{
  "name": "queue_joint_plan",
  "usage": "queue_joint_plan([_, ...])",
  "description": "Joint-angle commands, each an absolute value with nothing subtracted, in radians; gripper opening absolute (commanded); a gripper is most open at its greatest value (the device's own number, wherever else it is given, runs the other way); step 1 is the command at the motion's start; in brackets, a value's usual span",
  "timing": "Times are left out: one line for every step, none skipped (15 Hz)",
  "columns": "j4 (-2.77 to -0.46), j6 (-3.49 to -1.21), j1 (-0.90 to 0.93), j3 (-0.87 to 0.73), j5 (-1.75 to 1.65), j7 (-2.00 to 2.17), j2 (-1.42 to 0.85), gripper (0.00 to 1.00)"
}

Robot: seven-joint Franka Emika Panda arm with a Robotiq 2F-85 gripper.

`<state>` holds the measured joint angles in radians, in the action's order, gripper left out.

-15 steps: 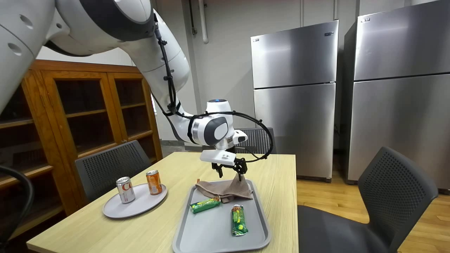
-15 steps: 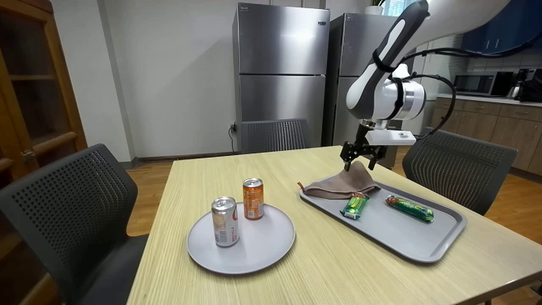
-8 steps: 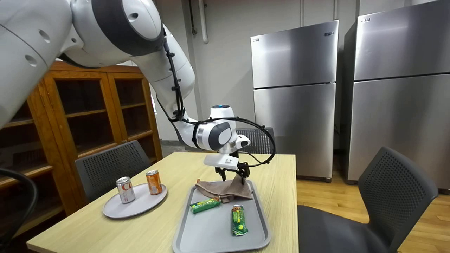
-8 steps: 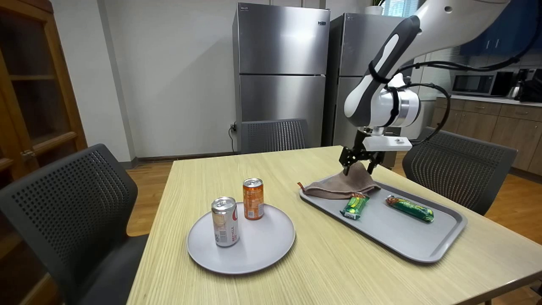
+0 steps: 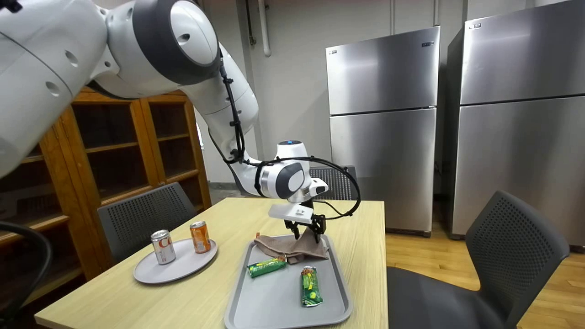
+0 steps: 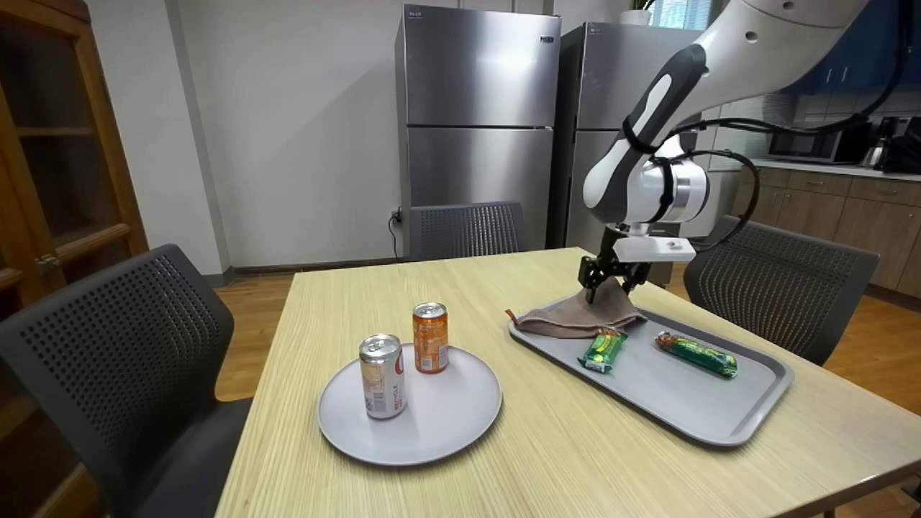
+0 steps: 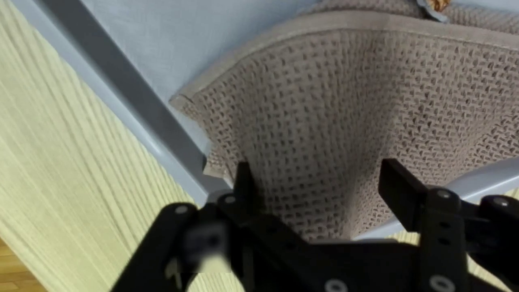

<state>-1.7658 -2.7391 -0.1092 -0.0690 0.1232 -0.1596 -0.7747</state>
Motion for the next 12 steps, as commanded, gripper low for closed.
queue_joint_plan([-1.719,-2.701,-0.125,-0.060,0.092,-0.121,-0.789,0.51])
queue_joint_plan([-1.720,-2.701,-0.126,-0.061,0.092,-0.121,-0.786,0.42])
queue_joint_plan([-1.721,-2.702,-0.128,-0.060,0.093,-0.122,-0.782,0.35])
queue_joint_plan([-1.724,-2.703,-0.130,-0.059,0.094,-0.123,-0.778,0.27])
queue_joint_plan([-1.726,-2.702,-0.131,-0.059,0.095,-0.123,-0.774,0.20])
queue_joint_plan([-1.732,-2.704,-0.134,-0.057,0.097,-0.125,-0.767,0.12])
queue_joint_plan([-1.737,-2.706,-0.137,-0.055,0.098,-0.127,-0.760,0.05])
queue_joint_plan([-1.746,-2.707,-0.141,-0.051,0.101,-0.130,-0.750,0.00])
queue_joint_plan([-1.755,-2.710,-0.144,-0.048,0.103,-0.133,-0.739,0.00])
queue_joint_plan([-1.764,-2.714,-0.148,-0.044,0.106,-0.138,-0.727,0.00])
queue_joint_plan([-1.773,-2.720,-0.152,-0.040,0.108,-0.141,-0.714,0.02])
queue_joint_plan([-1.783,-2.729,-0.158,-0.034,0.112,-0.146,-0.697,0.02])
